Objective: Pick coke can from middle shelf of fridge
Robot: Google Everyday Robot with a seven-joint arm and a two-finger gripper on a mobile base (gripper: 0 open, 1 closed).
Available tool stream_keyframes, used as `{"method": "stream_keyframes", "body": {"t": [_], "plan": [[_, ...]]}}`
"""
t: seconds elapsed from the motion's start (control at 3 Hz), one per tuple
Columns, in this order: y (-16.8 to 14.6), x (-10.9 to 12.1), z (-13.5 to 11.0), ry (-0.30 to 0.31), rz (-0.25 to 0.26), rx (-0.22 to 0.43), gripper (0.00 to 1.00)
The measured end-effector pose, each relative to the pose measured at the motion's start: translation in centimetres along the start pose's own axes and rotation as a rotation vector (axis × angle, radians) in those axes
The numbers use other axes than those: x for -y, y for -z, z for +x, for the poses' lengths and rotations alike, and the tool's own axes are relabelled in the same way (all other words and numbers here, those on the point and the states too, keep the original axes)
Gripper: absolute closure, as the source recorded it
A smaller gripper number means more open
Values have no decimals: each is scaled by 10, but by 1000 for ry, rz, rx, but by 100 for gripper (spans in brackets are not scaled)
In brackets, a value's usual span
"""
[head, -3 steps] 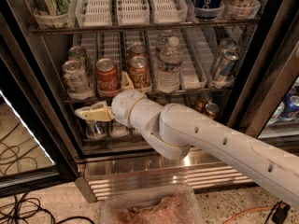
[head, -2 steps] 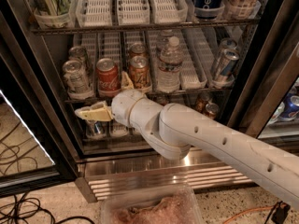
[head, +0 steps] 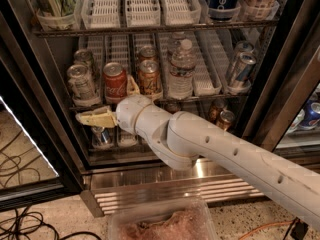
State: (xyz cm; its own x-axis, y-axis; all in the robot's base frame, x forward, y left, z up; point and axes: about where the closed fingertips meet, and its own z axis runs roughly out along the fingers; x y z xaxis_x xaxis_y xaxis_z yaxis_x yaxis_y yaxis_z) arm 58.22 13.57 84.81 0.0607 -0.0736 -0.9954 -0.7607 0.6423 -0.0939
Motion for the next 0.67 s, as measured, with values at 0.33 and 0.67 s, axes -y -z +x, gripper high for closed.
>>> {"method": "stream_keyframes", "body": {"t": [0.33, 0.67], "plan": [[-4, 4, 0, -3, 7, 8, 0], [-7, 13, 9, -6, 24, -13, 0]]}}
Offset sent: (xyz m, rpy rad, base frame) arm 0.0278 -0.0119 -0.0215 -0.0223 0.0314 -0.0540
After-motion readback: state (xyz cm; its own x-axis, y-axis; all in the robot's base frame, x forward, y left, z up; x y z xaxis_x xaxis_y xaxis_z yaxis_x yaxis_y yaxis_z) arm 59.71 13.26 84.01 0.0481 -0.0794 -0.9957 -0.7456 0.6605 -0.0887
